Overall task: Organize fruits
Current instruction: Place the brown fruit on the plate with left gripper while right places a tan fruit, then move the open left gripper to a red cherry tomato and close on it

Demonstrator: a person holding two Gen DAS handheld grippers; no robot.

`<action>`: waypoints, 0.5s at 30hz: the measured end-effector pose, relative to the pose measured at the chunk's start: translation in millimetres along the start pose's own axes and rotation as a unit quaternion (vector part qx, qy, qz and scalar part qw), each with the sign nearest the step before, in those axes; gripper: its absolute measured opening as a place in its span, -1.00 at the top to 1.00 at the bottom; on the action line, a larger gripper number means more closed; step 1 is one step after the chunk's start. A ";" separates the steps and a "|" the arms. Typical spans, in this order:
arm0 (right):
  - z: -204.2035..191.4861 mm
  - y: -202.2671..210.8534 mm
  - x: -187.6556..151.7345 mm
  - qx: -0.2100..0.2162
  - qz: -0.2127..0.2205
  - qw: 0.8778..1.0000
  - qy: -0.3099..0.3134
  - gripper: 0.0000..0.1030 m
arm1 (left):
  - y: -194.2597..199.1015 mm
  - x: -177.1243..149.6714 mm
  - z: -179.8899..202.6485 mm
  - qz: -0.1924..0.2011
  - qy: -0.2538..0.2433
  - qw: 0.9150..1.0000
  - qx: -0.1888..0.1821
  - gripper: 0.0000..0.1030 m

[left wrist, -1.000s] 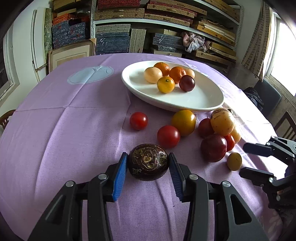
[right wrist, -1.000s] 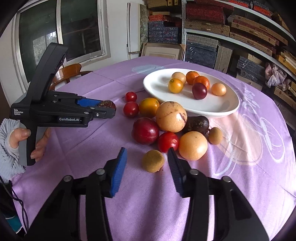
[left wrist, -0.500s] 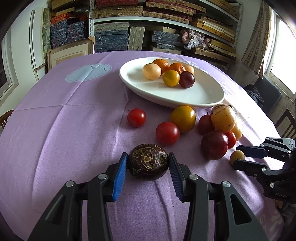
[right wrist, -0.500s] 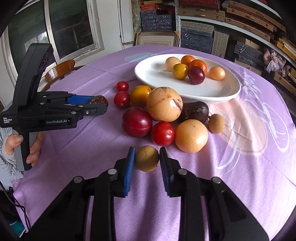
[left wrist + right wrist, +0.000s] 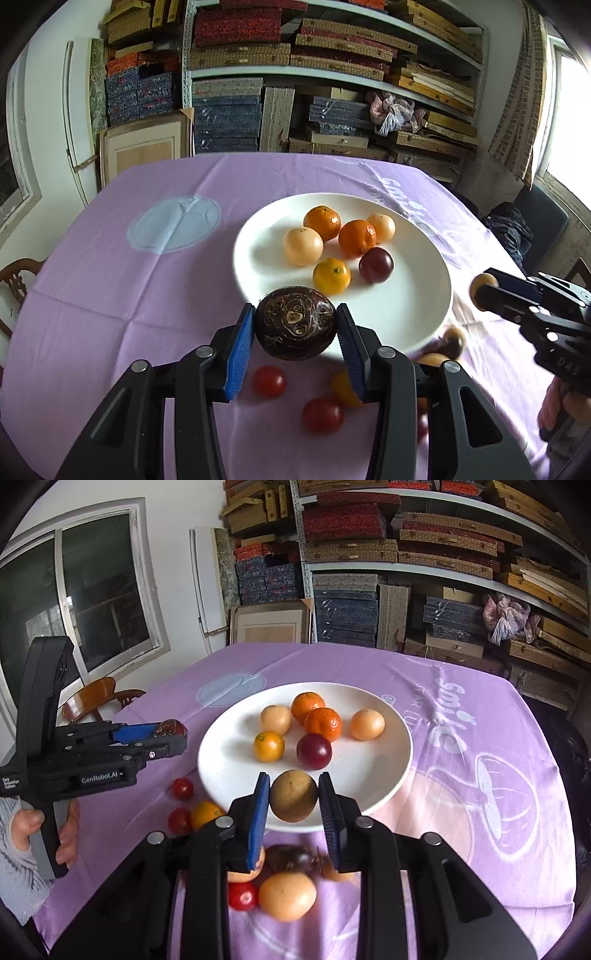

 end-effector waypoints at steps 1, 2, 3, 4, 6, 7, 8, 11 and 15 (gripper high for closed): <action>2.1 -12.0 4.7 -0.006 -0.009 1.000 -0.002 0.49 | -10.0 5.1 2.4 -0.006 0.003 1.000 -0.002 0.13; 4.4 -23.7 7.6 -0.010 -0.017 1.000 -0.005 0.48 | -19.6 8.6 4.9 -0.013 0.002 1.000 -0.003 0.13; 6.3 -33.1 10.2 -0.012 -0.023 1.000 -0.008 0.47 | -27.5 10.7 5.8 -0.019 0.002 1.000 -0.002 0.12; 9.7 -39.5 10.2 -0.012 -0.024 1.000 -0.015 0.19 | -35.6 12.1 6.7 -0.026 0.002 1.000 -0.002 0.12; 15.0 -36.7 5.8 -0.011 -0.006 0.999 -0.031 -0.40 | -42.4 12.5 5.5 -0.028 0.000 1.000 -0.004 -0.02; 15.6 -28.6 2.0 -0.006 0.011 0.999 -0.032 -0.45 | -41.3 11.5 4.6 -0.024 -0.001 1.000 -0.002 -0.10; 15.2 -20.0 0.1 -0.005 0.022 0.999 -0.030 -0.45 | -38.5 10.1 2.6 -0.017 -0.001 1.000 0.004 -0.25; 10.1 12.1 -8.1 0.000 0.052 0.998 -0.024 -0.69 | -23.7 3.6 -11.2 -0.011 0.012 1.000 0.004 -0.35; -4.0 52.8 -43.2 0.004 0.099 0.995 -0.010 -0.92 | 2.4 -21.2 -32.5 -0.010 0.024 1.000 0.017 -0.64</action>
Point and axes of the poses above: each gripper's, at about its wrist camera, not at the fingertips, and y roughly against the way its jaws point, z to its right, x to its top, the point moved 1 cm from there along -y, roughly the way its jaws point, and after that the axes turned 15 degrees about -z, right-handed, at the moved point
